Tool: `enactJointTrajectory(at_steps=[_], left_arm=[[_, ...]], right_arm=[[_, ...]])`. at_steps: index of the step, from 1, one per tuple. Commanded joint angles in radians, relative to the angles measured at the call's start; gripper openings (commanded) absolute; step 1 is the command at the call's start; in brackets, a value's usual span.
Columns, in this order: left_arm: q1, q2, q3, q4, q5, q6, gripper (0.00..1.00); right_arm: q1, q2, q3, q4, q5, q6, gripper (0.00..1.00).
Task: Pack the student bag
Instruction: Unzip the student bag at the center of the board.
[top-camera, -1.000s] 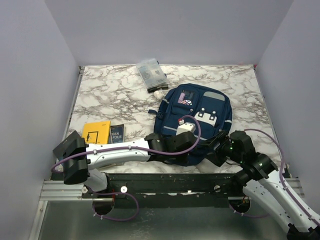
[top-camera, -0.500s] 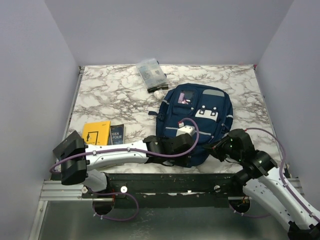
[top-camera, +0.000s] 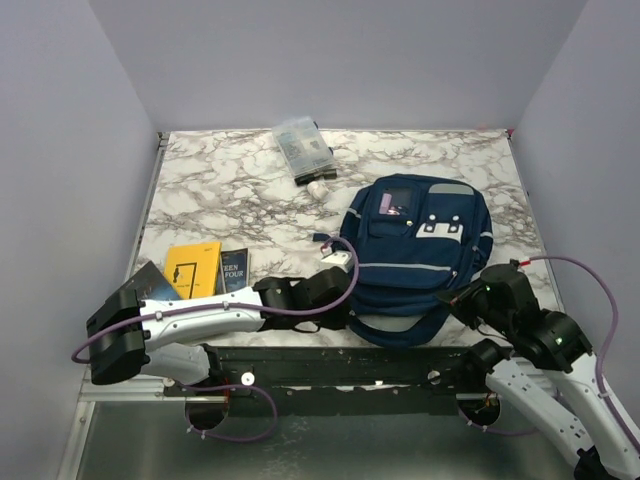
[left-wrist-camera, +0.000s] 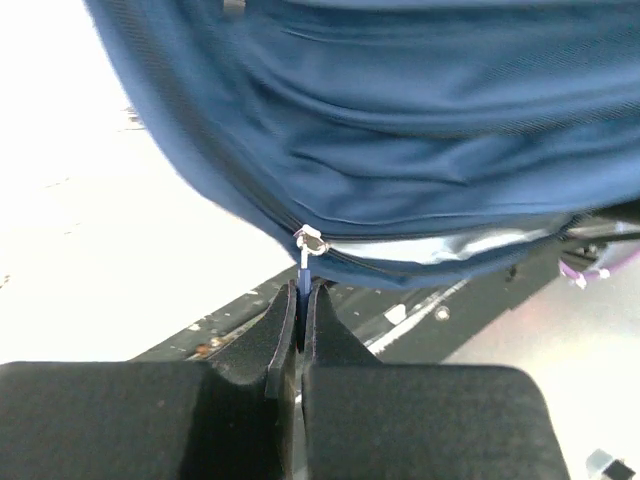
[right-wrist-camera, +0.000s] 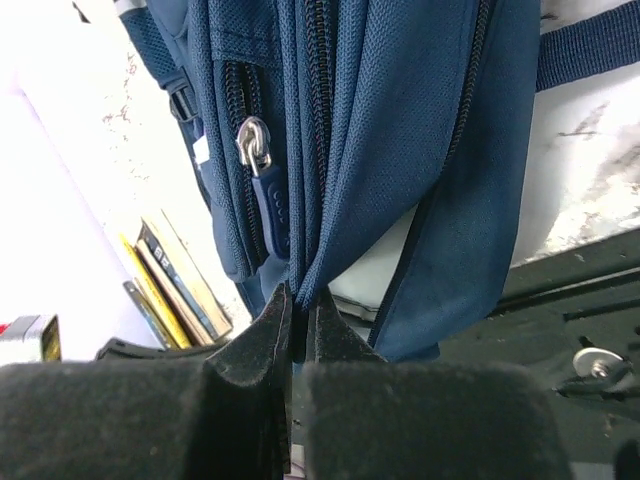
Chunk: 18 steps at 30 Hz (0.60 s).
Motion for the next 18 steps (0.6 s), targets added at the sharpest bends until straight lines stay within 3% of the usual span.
enactJointTrajectory(at_steps=[1,10,16,18], left_arm=[[0.091,-0.055,-0.097,-0.019,0.024,-0.028,0.00],[0.362,-0.070,-0.107,0.058,0.083,0.070,0.00],[0.514,0.075,0.003,0.115,0.133,0.137,0.00],[0.554,0.142,0.041,0.157,0.215,0.158,0.00]], right_arm=[[0.000,-0.044,0.101,-0.107,0.174,0.012,0.01],[0.017,-0.079,0.139,-0.177,0.177,0.053,0.01],[0.132,-0.135,0.164,-0.245,0.239,0.192,0.01],[0.202,-0.168,0.170,-0.276,0.286,0.270,0.00]])
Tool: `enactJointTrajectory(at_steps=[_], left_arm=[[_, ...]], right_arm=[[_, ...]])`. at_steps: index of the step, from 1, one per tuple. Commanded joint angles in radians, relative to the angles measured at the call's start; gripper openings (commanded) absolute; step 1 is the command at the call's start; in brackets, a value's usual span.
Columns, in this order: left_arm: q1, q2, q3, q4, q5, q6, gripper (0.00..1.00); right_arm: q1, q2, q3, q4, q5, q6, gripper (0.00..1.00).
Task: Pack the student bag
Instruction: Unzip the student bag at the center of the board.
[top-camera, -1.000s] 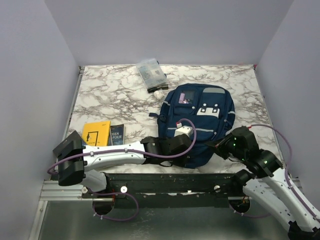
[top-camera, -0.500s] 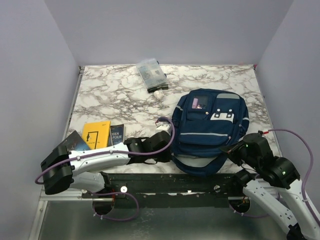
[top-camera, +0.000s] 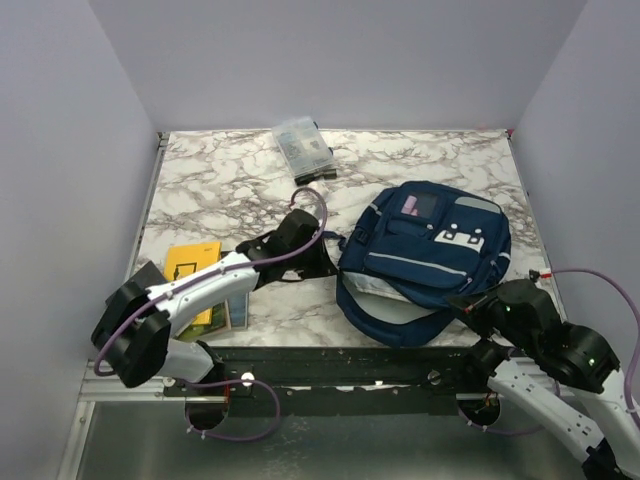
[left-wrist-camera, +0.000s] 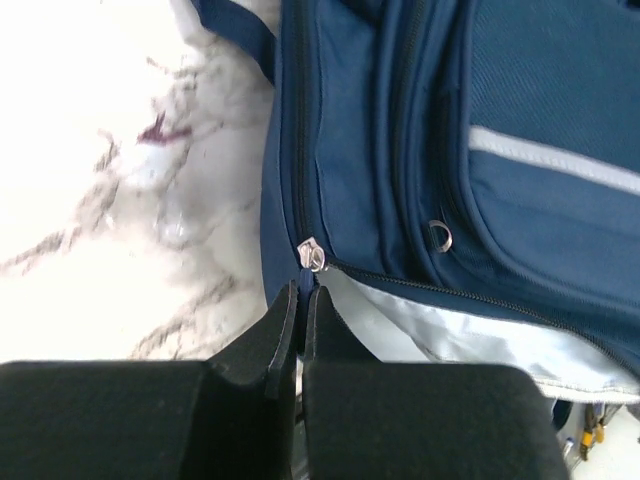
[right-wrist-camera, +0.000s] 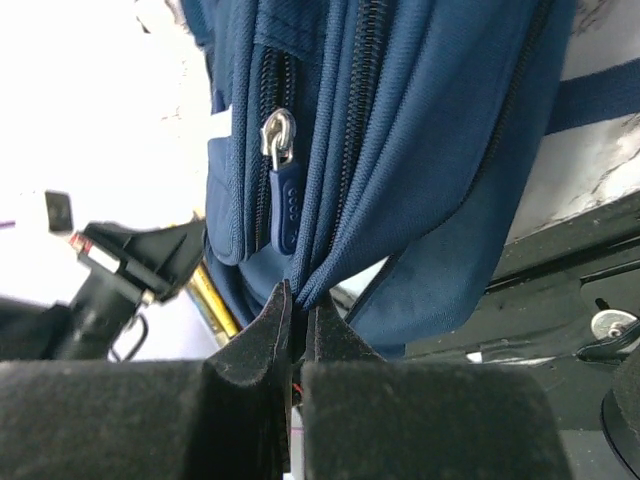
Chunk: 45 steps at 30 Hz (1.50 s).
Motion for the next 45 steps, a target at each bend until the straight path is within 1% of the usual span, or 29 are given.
enactJointTrajectory(at_steps=[1,2,4,9,13,14,15,17,20,22,24,27,29,32,33,36,39,41,45], left_arm=[[0.128,0.161,0.089,0.044,0.035,0.096,0.00],[0.143,0.194,0.128,0.046,0.073,0.105,0.00],[0.144,0.248,0.180,0.064,0.143,0.128,0.00],[0.141,0.291,0.198,0.145,0.258,0.084,0.00],[0.136,0.288,0.205,0.171,0.303,0.062,0.00],[0.134,0.282,0.205,0.171,0.305,0.064,0.00],[0.134,0.274,0.204,0.169,0.303,0.065,0.00],[0.136,0.257,0.202,0.154,0.295,0.073,0.00],[0.142,0.245,0.212,0.121,0.294,0.097,0.00],[0.148,0.240,0.229,0.087,0.287,0.128,0.00],[0.152,0.230,0.240,0.054,0.263,0.159,0.00],[0.158,0.205,0.236,0.026,0.246,0.183,0.00],[0.159,0.186,0.225,0.021,0.248,0.185,0.00],[0.158,0.162,0.202,0.022,0.270,0.172,0.00],[0.158,0.158,0.196,0.024,0.276,0.169,0.00],[0.159,0.140,0.173,0.025,0.276,0.165,0.00],[0.159,0.126,0.156,0.026,0.279,0.161,0.00],[0.158,0.119,0.150,0.026,0.286,0.156,0.00],[0.159,0.113,0.145,0.026,0.296,0.151,0.00]], right_arm=[[0.139,-0.088,0.076,-0.129,0.222,0.178,0.01],[0.183,-0.107,0.075,-0.127,0.245,0.189,0.01],[0.224,-0.126,0.069,-0.116,0.265,0.198,0.01],[0.225,-0.056,0.072,-0.050,0.240,0.090,0.01],[0.225,-0.026,0.052,0.028,0.194,-0.070,0.01],[0.225,-0.017,0.042,0.045,0.177,-0.113,0.04],[0.225,-0.007,0.032,0.056,0.155,-0.142,0.14],[0.226,0.024,0.014,0.076,0.111,-0.199,0.31],[0.226,0.074,0.013,0.096,0.068,-0.273,0.53],[0.225,0.092,0.029,0.115,0.052,-0.331,0.65],[0.225,0.108,0.050,0.158,0.020,-0.409,0.73],[0.225,0.154,0.083,0.278,-0.067,-0.542,0.77],[0.226,0.208,0.102,0.335,-0.119,-0.597,0.79],[0.225,0.334,0.115,0.431,-0.178,-0.673,0.87],[0.225,0.390,0.128,0.438,-0.176,-0.701,0.89],[0.225,0.585,0.160,0.445,-0.135,-0.797,0.89],[0.225,0.750,0.195,0.428,-0.006,-0.816,0.89],[0.225,0.816,0.203,0.454,0.050,-0.846,0.87],[0.226,0.938,0.201,0.526,0.010,-0.946,0.86]])
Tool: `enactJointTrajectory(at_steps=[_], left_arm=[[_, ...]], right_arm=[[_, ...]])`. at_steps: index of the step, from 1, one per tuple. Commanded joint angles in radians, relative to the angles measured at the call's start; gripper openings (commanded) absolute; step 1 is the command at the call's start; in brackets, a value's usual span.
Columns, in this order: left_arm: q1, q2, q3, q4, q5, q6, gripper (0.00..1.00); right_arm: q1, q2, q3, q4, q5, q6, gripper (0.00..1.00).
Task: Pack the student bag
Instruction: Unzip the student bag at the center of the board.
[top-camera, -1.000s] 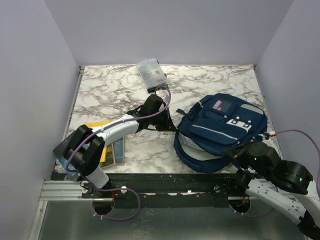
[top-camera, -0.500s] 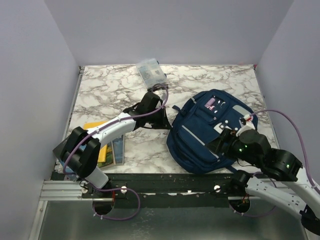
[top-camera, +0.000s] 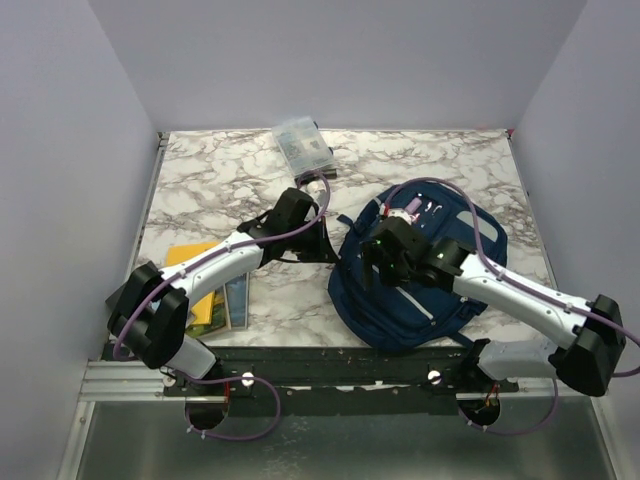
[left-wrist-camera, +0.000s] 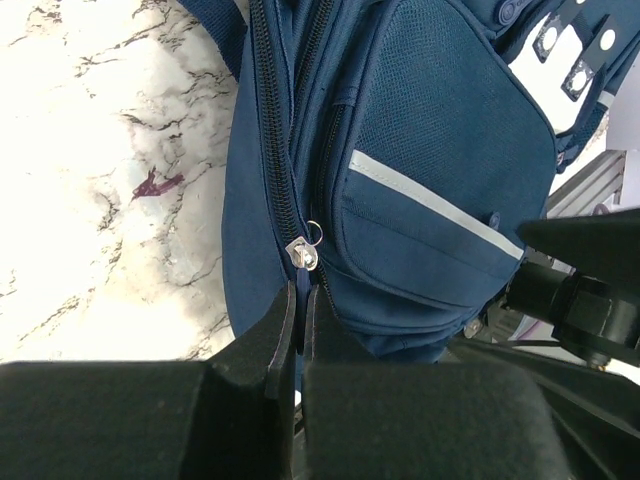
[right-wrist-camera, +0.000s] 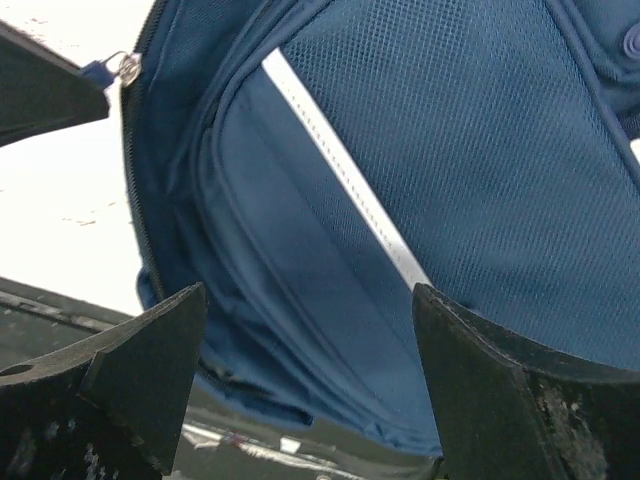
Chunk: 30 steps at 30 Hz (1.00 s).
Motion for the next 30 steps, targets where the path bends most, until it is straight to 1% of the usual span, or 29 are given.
enactJointTrajectory(at_steps=[1,4,8,10,15,17,19,20,21,22,23,24,25,26,28,30], left_arm=[[0.008,-0.060,-0.004,0.025,0.024,-0.008,0.00],[0.008,-0.057,-0.004,0.025,0.027,-0.013,0.00],[0.007,-0.055,-0.003,0.027,0.019,-0.011,0.00],[0.007,-0.055,0.000,0.027,0.021,-0.013,0.00],[0.006,-0.057,0.006,0.032,0.025,-0.027,0.00],[0.006,-0.061,0.002,0.045,0.024,-0.032,0.00],[0.007,-0.059,0.002,0.047,0.028,-0.033,0.00],[0.006,-0.058,0.002,0.050,0.032,-0.033,0.00],[0.006,-0.060,-0.002,0.051,0.034,-0.033,0.00],[0.006,-0.064,-0.008,0.052,0.035,-0.035,0.00],[0.007,-0.067,-0.016,0.056,0.035,-0.038,0.00],[0.006,-0.076,-0.027,0.061,0.034,-0.040,0.00],[0.006,-0.086,-0.038,0.063,0.032,-0.039,0.00],[0.007,-0.095,-0.047,0.063,0.028,-0.039,0.00],[0.007,-0.118,-0.071,0.062,0.012,-0.032,0.00],[0.009,-0.146,-0.096,0.061,-0.013,-0.026,0.00]], right_arm=[[0.003,0.094,0.020,0.083,0.035,-0.128,0.86],[0.012,0.127,0.009,0.115,0.032,-0.147,0.87],[0.038,0.162,0.021,0.127,0.095,-0.181,0.93],[0.060,0.201,0.036,0.129,0.152,-0.198,0.94],[0.118,0.330,0.080,0.100,0.343,-0.198,0.94],[0.131,0.389,0.108,0.057,0.460,-0.130,0.93],[0.144,0.432,0.142,-0.002,0.577,-0.037,0.89],[0.153,0.439,0.145,-0.004,0.614,-0.025,0.84],[0.166,0.438,0.140,0.012,0.633,-0.028,0.72],[0.174,0.432,0.131,0.027,0.647,-0.036,0.54],[0.176,0.422,0.117,0.047,0.651,-0.050,0.32],[0.179,0.408,0.102,0.062,0.651,-0.075,0.18],[0.179,0.395,0.088,0.078,0.647,-0.101,0.08],[0.178,0.373,0.073,0.091,0.641,-0.138,0.01],[0.179,0.311,0.027,0.139,0.610,-0.232,0.01],[0.180,0.223,-0.027,0.222,0.532,-0.345,0.01]])
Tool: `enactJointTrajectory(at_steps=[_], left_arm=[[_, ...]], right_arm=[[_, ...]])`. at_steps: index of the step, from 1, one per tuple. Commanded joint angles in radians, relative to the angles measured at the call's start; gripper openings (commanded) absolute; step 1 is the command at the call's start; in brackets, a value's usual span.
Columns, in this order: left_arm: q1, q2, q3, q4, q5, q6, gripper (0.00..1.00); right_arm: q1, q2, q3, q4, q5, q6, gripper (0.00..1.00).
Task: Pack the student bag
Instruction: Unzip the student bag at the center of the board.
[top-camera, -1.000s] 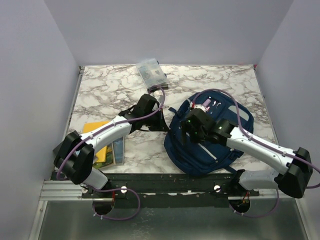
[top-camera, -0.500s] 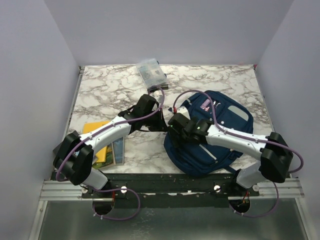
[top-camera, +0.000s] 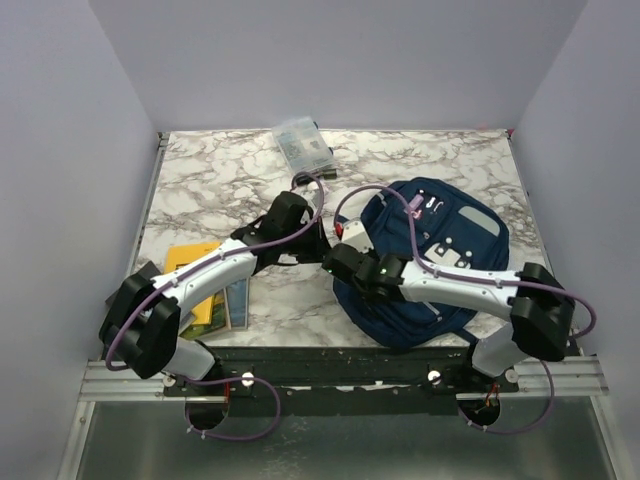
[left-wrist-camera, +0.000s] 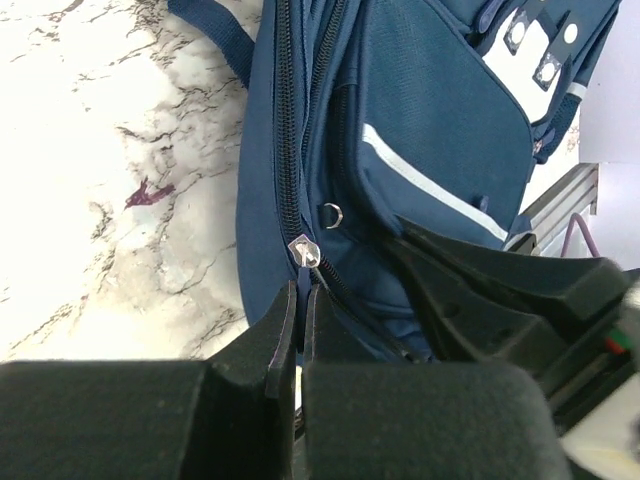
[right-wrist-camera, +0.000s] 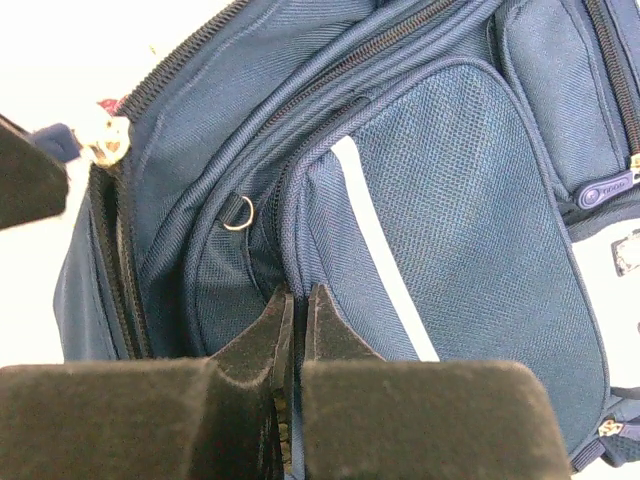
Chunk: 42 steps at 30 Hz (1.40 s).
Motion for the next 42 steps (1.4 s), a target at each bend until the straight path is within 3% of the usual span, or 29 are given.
enactJointTrajectory(at_steps=[1,4,7,8,12,16,17,18,20,21,25,28,30,31,32,33,35,42], left_arm=[[0.008,-0.107,-0.056,-0.011,-0.027,0.002,0.00],[0.056,-0.079,-0.056,0.006,0.045,-0.012,0.00],[0.156,0.038,-0.022,0.170,0.360,-0.100,0.00],[0.166,0.087,0.021,0.186,0.406,-0.100,0.00],[0.167,0.206,0.174,0.108,0.408,-0.054,0.00],[0.159,0.189,0.162,0.106,0.395,-0.072,0.00],[0.157,0.175,0.146,0.106,0.391,-0.072,0.00],[0.156,0.162,0.126,0.106,0.390,-0.073,0.00],[0.156,0.130,0.088,0.106,0.384,-0.075,0.00],[0.156,0.114,0.068,0.106,0.382,-0.078,0.00],[0.152,0.076,0.025,0.109,0.382,-0.084,0.00],[0.144,0.065,0.021,0.110,0.377,-0.087,0.00],[0.137,0.063,0.023,0.111,0.374,-0.091,0.00],[0.132,0.064,0.026,0.112,0.373,-0.093,0.00],[0.127,0.063,0.028,0.112,0.373,-0.094,0.00],[0.123,0.061,0.030,0.112,0.374,-0.096,0.00],[0.119,0.057,0.028,0.111,0.376,-0.096,0.00],[0.119,0.041,0.013,0.103,0.361,-0.092,0.00]], right_arm=[[-0.020,-0.187,-0.106,0.113,0.012,-0.227,0.00],[-0.020,-0.308,-0.162,0.185,-0.171,-0.352,0.00],[-0.020,-0.360,-0.173,0.165,-0.226,-0.344,0.01],[-0.020,-0.361,-0.168,0.160,-0.254,-0.338,0.01],[-0.020,-0.343,-0.167,0.175,-0.276,-0.334,0.01],[-0.019,-0.335,-0.139,0.161,-0.181,-0.267,0.01],[-0.020,-0.331,-0.122,0.130,-0.159,-0.238,0.08],[-0.020,-0.324,-0.100,0.092,-0.131,-0.193,0.25],[-0.020,-0.303,-0.056,-0.006,-0.131,-0.111,0.49],[-0.021,-0.295,-0.041,-0.044,-0.166,-0.078,0.54],[-0.020,-0.327,-0.038,-0.093,-0.336,0.013,0.54],[-0.021,-0.380,-0.070,-0.002,-0.510,0.016,0.50],[-0.020,-0.381,-0.103,0.075,-0.582,0.029,0.38],[-0.021,-0.369,-0.109,0.099,-0.595,0.035,0.26],[-0.021,-0.351,-0.110,0.113,-0.596,0.043,0.24],[-0.020,-0.334,-0.112,0.135,-0.599,0.044,0.26],[-0.021,-0.314,-0.128,0.191,-0.599,0.037,0.41],[-0.021,-0.282,-0.127,0.093,-0.466,0.015,0.37]])
